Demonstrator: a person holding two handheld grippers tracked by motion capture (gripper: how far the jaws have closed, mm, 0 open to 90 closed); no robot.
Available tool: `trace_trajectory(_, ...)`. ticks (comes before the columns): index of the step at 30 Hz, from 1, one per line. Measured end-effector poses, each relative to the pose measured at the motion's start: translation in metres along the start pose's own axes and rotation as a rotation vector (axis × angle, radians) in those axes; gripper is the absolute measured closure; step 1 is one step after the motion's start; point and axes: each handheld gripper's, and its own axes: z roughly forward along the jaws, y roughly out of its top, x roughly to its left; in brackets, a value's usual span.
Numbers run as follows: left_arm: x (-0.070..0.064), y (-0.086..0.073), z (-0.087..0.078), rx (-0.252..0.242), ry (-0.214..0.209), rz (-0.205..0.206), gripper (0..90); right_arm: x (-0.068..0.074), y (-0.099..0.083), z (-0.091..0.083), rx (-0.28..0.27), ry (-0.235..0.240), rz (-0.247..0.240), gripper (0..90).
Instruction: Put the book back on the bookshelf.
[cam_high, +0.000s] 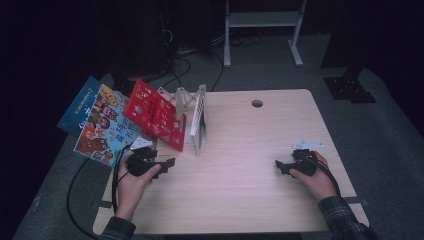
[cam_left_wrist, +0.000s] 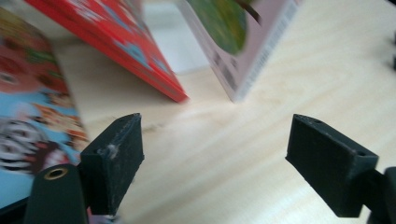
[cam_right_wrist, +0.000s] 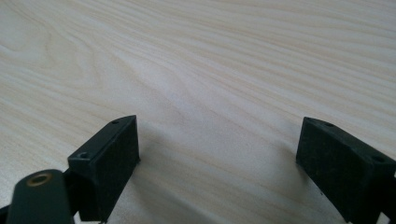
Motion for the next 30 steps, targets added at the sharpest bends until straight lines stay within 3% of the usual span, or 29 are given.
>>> trace_trajectory(3, -0.005, -0.004, 0.005, 0.022, -0.021, 0.008, 14.7, 0.000, 0.000, 0.000, 0.000, 0.001, 0.000, 12.1)
trace_trajectory(9, -0.025, -0.014, 0.027, 0.134, -0.070, 0.089, 11.9, 0.000, 0.000, 0.000, 0.000, 0.004, -0.005, 12.1)
trace_trajectory(15, -0.039, -0.023, 0.046, 0.211, -0.096, 0.161, 10.9, 0.000, 0.000, 0.000, -0.001, 0.007, -0.008, 12.1)
trace_trajectory(22, -0.048, -0.031, 0.058, 0.261, -0.122, 0.215, 10.5, 0.000, 0.000, 0.000, -0.002, 0.008, -0.010, 12.1)
trace_trajectory(26, -0.052, -0.034, 0.060, 0.253, -0.113, 0.255, 9.0, 0.000, 0.000, 0.000, -0.001, 0.009, -0.012, 12.1)
trace_trajectory(28, -0.053, -0.036, 0.062, 0.252, -0.123, 0.293, 5.6, 0.000, 0.000, 0.000, -0.001, 0.009, -0.012, 12.1)
trace_trajectory(29, -0.056, -0.039, 0.063, 0.251, -0.109, 0.367, 2.9, 0.000, 0.000, 0.000, -0.001, 0.009, -0.012, 12.1)
trace_trajectory(30, -0.056, -0.039, 0.063, 0.251, -0.109, 0.367, 0.6, 0.000, 0.000, 0.000, -0.001, 0.009, -0.012, 12.1)
